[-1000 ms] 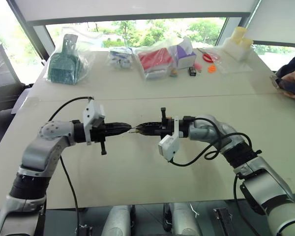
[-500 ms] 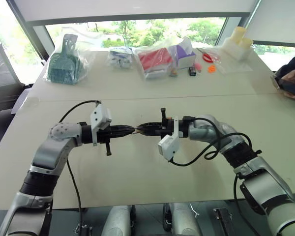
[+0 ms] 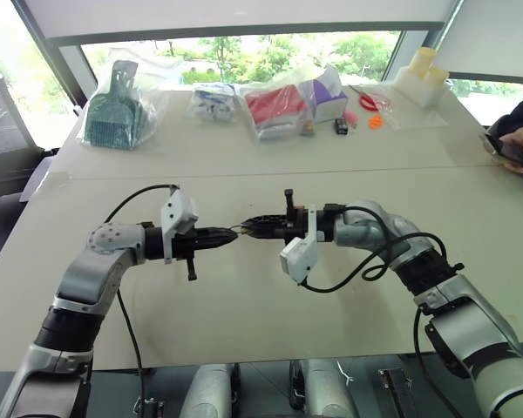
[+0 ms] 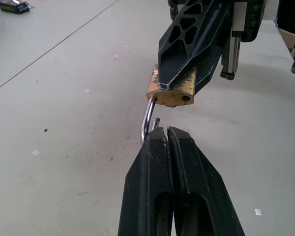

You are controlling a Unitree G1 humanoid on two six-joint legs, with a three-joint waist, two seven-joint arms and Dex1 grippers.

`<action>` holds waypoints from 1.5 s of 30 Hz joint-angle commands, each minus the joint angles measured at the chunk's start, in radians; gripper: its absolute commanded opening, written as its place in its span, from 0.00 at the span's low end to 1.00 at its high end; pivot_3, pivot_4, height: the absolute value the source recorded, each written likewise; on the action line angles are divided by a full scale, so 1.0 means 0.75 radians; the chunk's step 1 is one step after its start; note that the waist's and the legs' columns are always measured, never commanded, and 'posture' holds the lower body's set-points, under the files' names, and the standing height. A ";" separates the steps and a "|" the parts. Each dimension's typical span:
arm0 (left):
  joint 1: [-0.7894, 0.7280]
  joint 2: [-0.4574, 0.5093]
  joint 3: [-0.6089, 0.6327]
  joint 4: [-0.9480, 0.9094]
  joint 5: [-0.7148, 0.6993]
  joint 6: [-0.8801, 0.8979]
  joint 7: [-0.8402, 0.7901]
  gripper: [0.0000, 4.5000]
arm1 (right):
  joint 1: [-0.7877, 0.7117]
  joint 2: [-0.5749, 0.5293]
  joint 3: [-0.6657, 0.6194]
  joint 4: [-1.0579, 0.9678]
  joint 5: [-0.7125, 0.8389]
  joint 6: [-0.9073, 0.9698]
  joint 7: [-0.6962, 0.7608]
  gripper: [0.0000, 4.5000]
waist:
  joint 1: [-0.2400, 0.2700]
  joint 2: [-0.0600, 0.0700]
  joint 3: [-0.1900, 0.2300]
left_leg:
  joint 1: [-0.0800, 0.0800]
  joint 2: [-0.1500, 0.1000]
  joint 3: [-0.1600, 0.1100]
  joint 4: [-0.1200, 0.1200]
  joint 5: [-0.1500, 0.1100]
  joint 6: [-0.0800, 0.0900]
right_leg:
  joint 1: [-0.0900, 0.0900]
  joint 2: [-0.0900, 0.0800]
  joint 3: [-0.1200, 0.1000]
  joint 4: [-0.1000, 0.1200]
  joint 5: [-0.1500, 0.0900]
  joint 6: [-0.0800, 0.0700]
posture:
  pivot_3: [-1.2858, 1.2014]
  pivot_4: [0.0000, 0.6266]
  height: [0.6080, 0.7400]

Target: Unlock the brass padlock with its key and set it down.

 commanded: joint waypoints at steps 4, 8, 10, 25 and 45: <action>-0.038 -0.034 0.028 0.019 0.026 -0.051 0.049 0.01 | -0.027 -0.004 -0.036 -0.035 0.035 -0.010 -0.015 0.00 | -0.001 0.000 0.000 | 0.000 0.000 0.000 0.000 0.000 0.000 | 0.000 0.000 0.000 0.000 0.000 0.001 | 0.52 0.24 1.00; -0.020 -0.021 0.027 0.034 0.038 -0.071 0.031 0.01 | -0.017 -0.007 -0.036 -0.036 0.029 -0.007 -0.015 0.00 | -0.002 0.000 0.000 | 0.000 0.000 0.000 0.000 0.000 0.000 | 0.000 0.000 0.000 0.000 0.000 0.001 | 0.52 0.24 1.00; -0.014 -0.020 0.024 0.042 0.048 -0.082 0.033 0.01 | -0.013 -0.013 -0.039 -0.036 0.033 -0.009 -0.014 0.00 | -0.001 0.000 0.000 | 0.000 0.000 0.000 0.000 0.000 0.000 | 0.000 0.000 0.000 0.000 0.000 0.001 | 0.52 0.24 1.00; 0.124 0.028 0.039 -0.097 0.054 -0.065 0.082 0.01 | -0.041 -0.064 -0.049 0.241 -0.230 -0.028 -0.295 0.00 | -0.007 0.000 0.000 | 0.000 0.001 0.001 -0.001 0.000 0.000 | -0.001 -0.001 0.000 0.000 -0.001 -0.003 | 0.52 0.24 1.00; 0.040 -0.036 0.012 -0.054 0.067 -0.068 0.134 0.00 | -0.103 -0.138 0.008 0.547 0.013 -0.099 0.026 0.99 | -0.021 0.000 0.000 | 0.006 0.001 0.002 -0.004 0.000 0.000 | 0.003 0.000 0.001 0.000 0.001 0.002 | 0.52 0.24 1.00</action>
